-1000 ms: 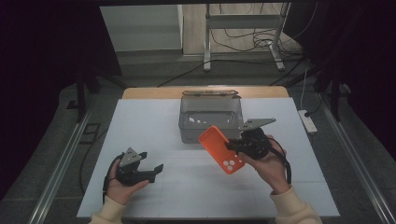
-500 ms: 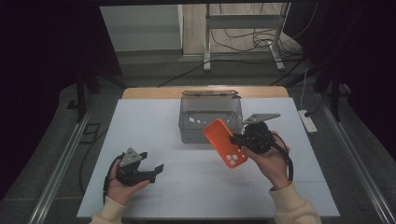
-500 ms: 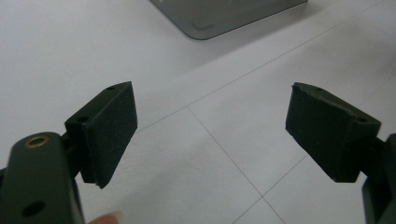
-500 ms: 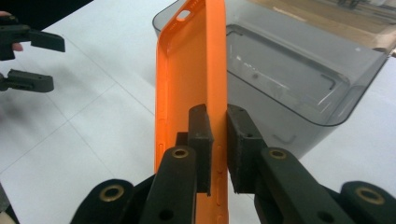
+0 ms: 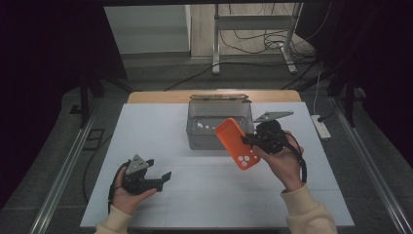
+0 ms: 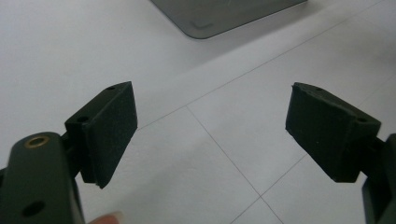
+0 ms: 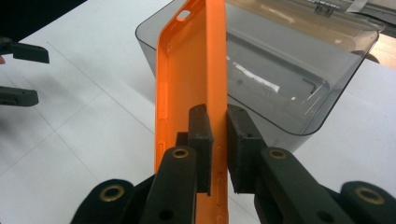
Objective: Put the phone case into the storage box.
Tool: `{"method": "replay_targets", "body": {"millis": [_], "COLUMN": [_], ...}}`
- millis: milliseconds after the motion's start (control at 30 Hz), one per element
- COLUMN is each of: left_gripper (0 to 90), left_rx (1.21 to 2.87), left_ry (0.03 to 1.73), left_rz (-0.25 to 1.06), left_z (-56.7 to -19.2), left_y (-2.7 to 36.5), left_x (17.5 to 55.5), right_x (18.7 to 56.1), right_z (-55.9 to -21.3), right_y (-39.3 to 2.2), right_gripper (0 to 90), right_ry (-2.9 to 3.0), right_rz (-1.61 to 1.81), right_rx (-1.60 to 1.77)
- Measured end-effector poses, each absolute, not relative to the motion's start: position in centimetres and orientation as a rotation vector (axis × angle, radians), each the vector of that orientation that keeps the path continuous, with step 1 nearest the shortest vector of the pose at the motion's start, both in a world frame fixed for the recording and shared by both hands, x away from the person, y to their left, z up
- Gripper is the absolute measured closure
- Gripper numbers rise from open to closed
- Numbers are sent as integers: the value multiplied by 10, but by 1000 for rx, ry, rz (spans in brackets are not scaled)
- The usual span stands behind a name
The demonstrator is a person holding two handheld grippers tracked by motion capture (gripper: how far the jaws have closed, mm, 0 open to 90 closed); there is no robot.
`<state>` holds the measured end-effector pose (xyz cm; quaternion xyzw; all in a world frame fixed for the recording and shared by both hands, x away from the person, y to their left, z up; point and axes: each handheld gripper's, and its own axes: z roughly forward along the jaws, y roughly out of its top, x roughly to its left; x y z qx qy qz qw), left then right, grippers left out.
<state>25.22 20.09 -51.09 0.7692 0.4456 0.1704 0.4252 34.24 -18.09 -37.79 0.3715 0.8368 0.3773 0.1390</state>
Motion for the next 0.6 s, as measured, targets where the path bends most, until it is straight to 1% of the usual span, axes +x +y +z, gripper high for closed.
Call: {"method": "replay_targets", "body": {"millis": [300, 600], "left_gripper": [167, 167], "left_rx": [1919, 1911], "left_ry": [1114, 1116], "left_rz": [422, 426], "left_z": [-510, -510], "left_y": [201, 201], "left_x": [252, 251], "right_x": [349, 358], "right_z": [-362, -355], "right_y": [-180, -174], "right_gripper": [813, 813], "right_ry": [2369, 2363], "right_rz": [1091, 1075], "right_rx": [1135, 1143]}}
